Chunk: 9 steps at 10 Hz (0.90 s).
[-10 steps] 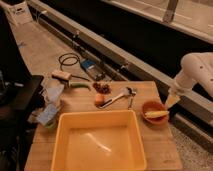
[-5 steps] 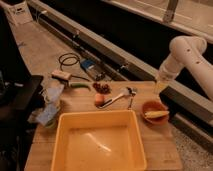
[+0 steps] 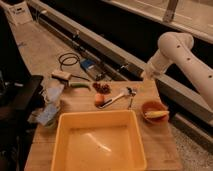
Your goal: Place apple in tray
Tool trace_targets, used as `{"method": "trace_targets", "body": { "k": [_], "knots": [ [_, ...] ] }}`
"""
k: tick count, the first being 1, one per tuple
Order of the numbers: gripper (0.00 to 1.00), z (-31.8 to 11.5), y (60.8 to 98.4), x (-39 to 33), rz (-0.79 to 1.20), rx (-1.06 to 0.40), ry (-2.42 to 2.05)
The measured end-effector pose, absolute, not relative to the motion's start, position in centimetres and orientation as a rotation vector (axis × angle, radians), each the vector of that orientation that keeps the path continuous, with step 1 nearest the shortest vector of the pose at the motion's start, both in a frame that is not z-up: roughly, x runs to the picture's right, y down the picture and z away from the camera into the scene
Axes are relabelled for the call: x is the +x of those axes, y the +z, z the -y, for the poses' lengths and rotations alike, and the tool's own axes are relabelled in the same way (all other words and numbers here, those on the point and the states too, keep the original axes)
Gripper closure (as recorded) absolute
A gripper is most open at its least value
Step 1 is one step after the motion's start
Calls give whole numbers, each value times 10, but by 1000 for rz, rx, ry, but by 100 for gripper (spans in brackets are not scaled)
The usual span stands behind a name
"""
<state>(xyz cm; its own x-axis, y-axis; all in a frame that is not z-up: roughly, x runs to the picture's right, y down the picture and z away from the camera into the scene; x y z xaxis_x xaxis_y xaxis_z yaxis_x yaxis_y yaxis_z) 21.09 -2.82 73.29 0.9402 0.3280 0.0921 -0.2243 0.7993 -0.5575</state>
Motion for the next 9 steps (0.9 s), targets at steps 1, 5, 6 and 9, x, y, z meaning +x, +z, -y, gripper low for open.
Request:
{"method": "trace_targets", "body": {
  "k": [1, 5, 6, 9],
  "knots": [
    [38, 28, 733, 211, 188, -573, 298],
    [38, 44, 728, 234, 142, -486, 332],
    [38, 55, 725, 243, 128, -434, 335],
    [38, 62, 729, 234, 143, -423, 312]
  ]
}}
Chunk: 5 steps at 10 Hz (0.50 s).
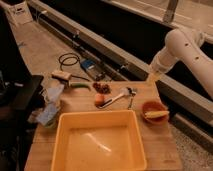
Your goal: Place apple in tray
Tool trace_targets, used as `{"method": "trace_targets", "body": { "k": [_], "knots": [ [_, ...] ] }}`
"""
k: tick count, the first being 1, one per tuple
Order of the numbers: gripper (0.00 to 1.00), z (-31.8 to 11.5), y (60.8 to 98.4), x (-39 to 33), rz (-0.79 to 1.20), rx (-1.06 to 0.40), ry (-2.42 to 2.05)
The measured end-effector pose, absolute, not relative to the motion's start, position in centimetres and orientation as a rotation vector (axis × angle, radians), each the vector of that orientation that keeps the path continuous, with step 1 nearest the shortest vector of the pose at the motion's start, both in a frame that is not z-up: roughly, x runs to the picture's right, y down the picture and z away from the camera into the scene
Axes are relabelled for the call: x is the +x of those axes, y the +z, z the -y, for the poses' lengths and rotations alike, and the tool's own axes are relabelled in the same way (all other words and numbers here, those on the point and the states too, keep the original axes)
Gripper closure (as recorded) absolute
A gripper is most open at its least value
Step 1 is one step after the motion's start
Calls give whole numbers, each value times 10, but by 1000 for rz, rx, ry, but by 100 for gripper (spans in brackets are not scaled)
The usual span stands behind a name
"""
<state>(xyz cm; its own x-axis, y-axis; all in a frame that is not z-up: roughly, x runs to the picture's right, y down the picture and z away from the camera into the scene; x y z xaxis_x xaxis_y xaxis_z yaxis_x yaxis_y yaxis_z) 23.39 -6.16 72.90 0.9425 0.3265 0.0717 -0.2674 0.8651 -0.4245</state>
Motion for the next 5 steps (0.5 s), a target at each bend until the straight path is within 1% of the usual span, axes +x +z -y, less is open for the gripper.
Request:
{"method": "trace_targets", "body": {
  "k": [2, 5],
  "knots": [
    [38, 56, 742, 209, 158, -439, 290],
    [38, 35, 772, 130, 172, -473, 226]
  ]
}}
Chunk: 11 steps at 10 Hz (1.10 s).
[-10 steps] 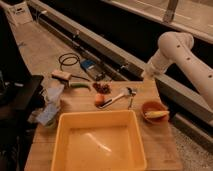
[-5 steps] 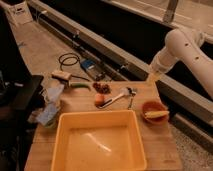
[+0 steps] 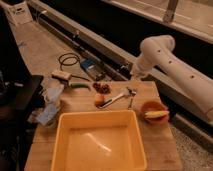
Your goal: Place apple in tray
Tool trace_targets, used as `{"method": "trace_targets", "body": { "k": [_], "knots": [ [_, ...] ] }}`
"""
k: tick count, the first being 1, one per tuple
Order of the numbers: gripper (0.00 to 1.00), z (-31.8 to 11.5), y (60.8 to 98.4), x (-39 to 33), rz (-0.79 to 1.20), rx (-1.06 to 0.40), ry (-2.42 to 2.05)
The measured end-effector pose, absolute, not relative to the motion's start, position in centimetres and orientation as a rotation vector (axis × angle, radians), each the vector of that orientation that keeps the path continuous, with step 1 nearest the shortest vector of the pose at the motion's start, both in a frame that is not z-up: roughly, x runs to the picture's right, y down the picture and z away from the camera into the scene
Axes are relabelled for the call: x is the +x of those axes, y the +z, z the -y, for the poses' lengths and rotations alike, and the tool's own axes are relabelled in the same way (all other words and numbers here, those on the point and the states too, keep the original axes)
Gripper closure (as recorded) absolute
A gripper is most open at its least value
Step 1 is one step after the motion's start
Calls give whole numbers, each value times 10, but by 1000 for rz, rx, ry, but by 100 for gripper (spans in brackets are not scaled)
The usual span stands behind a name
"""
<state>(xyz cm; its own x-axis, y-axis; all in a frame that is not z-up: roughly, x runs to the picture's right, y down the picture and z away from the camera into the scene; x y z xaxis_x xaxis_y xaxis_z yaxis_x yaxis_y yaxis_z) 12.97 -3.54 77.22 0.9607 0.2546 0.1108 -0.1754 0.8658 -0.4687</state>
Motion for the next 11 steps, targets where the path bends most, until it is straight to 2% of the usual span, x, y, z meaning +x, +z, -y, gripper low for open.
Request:
{"method": "trace_targets", "body": {
  "k": [4, 9, 11],
  "knots": [
    [38, -3, 815, 52, 186, -525, 172],
    [38, -4, 817, 51, 190, -529, 174],
    [38, -10, 829, 47, 228, -553, 183]
  ]
}}
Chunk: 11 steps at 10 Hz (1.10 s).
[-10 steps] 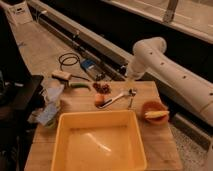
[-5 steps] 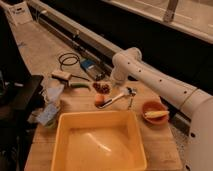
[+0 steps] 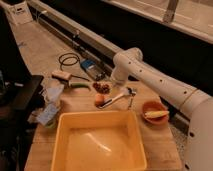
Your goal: Place apple in tray
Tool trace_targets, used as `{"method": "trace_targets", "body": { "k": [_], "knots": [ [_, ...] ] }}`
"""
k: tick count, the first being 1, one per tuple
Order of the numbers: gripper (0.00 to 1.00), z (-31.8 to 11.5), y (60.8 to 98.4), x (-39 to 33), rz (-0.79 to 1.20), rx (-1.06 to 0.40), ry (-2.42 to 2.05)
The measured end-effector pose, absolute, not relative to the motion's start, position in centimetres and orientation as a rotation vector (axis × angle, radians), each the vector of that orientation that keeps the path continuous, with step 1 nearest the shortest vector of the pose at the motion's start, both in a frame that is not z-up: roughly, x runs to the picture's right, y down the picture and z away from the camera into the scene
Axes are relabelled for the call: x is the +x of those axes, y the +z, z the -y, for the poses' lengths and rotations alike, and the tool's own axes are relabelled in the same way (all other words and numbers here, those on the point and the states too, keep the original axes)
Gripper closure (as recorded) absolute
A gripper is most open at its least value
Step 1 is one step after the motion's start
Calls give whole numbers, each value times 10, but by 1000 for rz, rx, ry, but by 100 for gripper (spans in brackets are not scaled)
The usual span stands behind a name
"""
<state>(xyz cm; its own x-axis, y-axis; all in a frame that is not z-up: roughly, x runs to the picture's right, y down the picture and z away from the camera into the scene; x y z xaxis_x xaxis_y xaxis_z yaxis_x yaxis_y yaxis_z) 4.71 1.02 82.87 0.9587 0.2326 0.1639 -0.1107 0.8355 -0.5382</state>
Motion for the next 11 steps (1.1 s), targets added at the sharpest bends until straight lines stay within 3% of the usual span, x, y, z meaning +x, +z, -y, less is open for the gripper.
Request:
{"method": "trace_targets", "body": {
  "k": [5, 11],
  "knots": [
    [38, -44, 872, -7, 323, -645, 189],
    [38, -47, 902, -38, 370, -687, 167]
  ]
}}
